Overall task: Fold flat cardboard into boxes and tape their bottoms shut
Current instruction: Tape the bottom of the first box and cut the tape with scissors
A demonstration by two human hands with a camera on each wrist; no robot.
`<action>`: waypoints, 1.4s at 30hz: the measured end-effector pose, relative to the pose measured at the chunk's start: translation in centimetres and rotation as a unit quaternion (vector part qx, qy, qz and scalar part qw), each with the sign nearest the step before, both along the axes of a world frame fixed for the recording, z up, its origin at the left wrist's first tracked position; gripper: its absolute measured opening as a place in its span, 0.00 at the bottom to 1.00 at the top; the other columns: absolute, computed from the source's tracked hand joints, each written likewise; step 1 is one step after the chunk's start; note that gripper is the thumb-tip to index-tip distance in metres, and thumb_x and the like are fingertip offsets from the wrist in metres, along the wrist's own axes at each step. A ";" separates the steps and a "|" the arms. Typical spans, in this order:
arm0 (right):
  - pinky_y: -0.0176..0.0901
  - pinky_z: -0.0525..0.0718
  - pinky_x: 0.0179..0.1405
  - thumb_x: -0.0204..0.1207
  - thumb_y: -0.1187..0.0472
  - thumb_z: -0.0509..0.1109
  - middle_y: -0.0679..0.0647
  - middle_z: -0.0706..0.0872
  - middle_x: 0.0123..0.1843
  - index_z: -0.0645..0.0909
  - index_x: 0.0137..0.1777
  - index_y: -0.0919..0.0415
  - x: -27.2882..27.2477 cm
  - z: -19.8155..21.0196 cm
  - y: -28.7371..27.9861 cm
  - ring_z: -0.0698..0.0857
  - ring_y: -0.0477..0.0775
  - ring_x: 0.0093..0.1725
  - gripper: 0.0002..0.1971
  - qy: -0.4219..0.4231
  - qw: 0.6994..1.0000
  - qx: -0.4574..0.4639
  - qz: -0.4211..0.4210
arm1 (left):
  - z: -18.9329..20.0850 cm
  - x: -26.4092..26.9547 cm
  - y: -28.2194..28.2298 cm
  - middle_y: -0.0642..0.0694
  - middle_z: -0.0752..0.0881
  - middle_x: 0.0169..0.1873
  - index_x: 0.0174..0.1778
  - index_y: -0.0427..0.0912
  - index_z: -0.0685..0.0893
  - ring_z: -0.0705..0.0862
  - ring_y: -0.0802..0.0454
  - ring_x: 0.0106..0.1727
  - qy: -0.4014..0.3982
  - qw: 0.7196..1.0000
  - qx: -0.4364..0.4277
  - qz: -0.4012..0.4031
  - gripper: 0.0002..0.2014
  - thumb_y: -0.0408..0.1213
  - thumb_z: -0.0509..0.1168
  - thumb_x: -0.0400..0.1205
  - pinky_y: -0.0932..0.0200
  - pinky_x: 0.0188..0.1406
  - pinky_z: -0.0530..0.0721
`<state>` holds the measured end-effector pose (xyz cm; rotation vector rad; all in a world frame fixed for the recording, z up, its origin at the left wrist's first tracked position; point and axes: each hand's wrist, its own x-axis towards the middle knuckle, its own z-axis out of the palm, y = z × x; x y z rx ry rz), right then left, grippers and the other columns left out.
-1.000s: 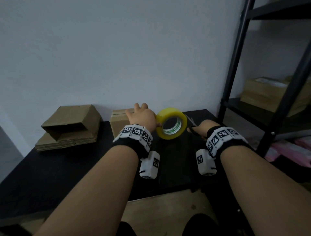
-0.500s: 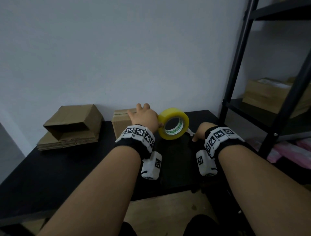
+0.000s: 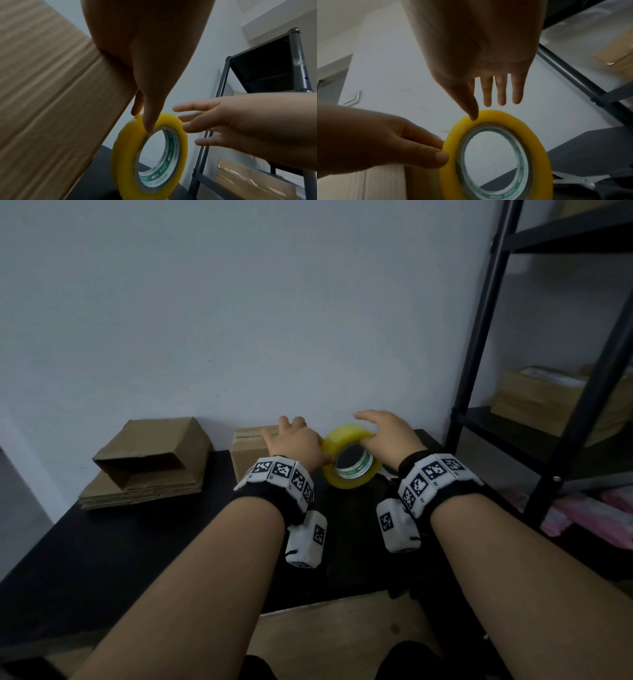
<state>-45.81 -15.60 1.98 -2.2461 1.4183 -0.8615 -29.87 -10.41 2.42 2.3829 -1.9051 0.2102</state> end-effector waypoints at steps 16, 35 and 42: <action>0.52 0.79 0.53 0.77 0.57 0.66 0.61 0.77 0.60 0.77 0.64 0.58 1.4 0.7 1.0 0.76 0.63 0.61 0.16 0.164 0.982 -0.019 -0.095 | 0.6 2.8 2.0 0.50 0.79 0.68 0.83 0.64 0.52 0.75 0.46 0.70 0.164 0.978 -0.072 -0.107 0.42 0.40 0.68 0.78 0.43 0.74 0.66; 0.56 0.80 0.62 0.79 0.68 0.67 0.67 0.77 0.70 0.67 0.75 0.69 0.2 -1.4 0.4 0.79 0.67 0.68 0.25 0.200 0.952 0.133 -0.187 | -0.5 2.3 1.2 0.43 0.79 0.69 0.70 0.40 0.77 0.77 0.43 0.69 0.145 0.977 -0.116 -0.107 0.25 0.47 0.69 0.79 0.49 0.67 0.74; 0.53 0.79 0.68 0.79 0.66 0.69 0.66 0.76 0.73 0.60 0.81 0.69 0.5 -1.3 0.5 0.78 0.64 0.71 0.32 0.230 0.943 0.175 -0.167 | 0.3 2.4 1.4 0.39 0.80 0.66 0.71 0.43 0.75 0.77 0.40 0.68 0.204 0.971 -0.081 -0.099 0.19 0.47 0.53 0.87 0.49 0.68 0.73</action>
